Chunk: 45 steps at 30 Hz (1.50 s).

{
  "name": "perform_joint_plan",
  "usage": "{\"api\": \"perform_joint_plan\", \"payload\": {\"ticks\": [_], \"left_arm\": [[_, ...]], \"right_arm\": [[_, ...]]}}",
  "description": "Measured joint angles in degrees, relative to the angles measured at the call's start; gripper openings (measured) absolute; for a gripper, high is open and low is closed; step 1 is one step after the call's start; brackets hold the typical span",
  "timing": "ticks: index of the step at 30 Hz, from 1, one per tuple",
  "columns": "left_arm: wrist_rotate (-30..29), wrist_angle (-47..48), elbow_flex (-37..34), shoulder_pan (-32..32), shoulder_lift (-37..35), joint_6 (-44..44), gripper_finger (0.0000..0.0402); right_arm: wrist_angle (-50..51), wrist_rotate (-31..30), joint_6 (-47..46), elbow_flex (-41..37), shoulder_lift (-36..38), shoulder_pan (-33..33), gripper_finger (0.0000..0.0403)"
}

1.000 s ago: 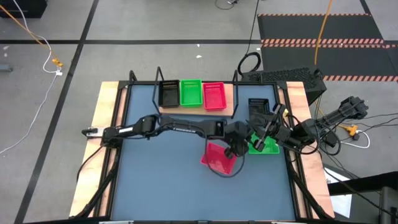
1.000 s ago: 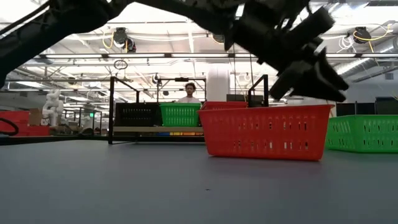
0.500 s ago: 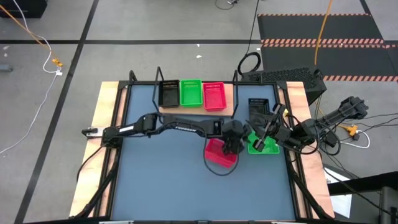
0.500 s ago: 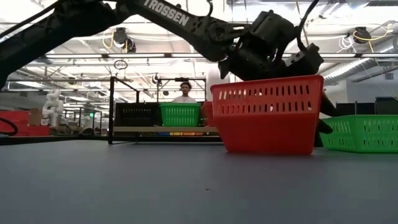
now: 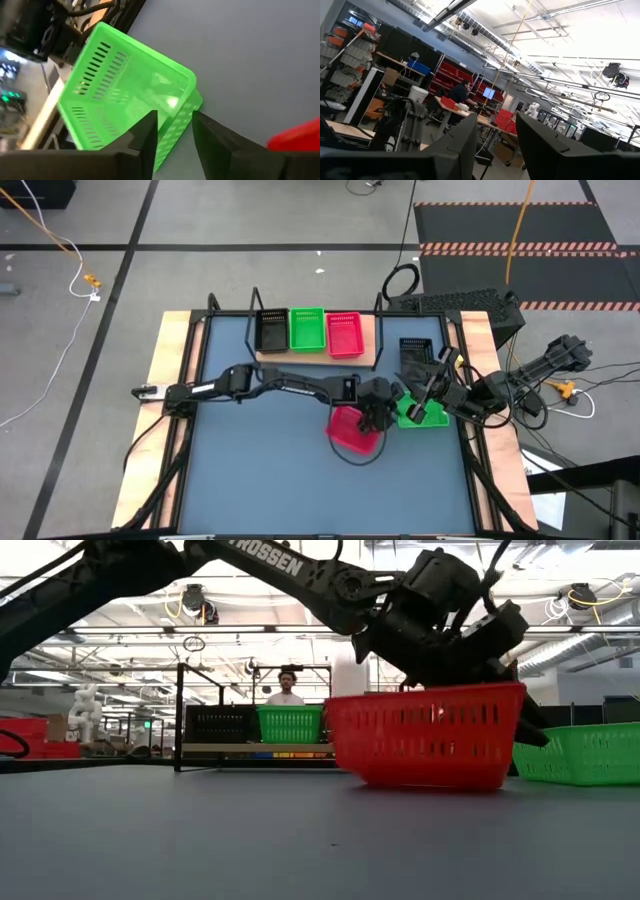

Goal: Stack baskets on shelf by color
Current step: Stack the green bin on top of the green bins on the shelf

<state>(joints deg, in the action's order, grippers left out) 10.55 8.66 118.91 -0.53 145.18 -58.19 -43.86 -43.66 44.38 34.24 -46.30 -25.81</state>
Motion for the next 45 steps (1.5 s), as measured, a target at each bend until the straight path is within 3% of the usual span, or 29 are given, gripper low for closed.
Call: {"api": "perform_joint_plan", "payload": {"ticks": [3,8,14,32,45], "left_arm": [[-0.1,0.3,0.0,-1.5,0.0,2.8,0.0105],[-2.3,-2.0,0.6,-3.7,0.0,-1.5,0.0095],[-3.7,-3.6,0.6,-2.6,0.0,-1.2,0.0095],[-1.5,3.0,0.7,0.6,0.0,4.4,0.0092],[-2.3,2.9,0.7,-4.3,0.0,3.9,0.0090]], "right_arm": [[0.0,0.0,0.0,0.0,0.0,0.0,0.0130],[0.5,0.0,0.3,0.0,0.0,0.0,0.0130],[0.5,0.0,0.3,0.0,0.0,0.0,0.0130],[0.4,0.0,0.3,0.0,0.0,0.0,0.0130],[0.5,0.0,0.3,0.0,0.0,0.0,0.0130]]}}
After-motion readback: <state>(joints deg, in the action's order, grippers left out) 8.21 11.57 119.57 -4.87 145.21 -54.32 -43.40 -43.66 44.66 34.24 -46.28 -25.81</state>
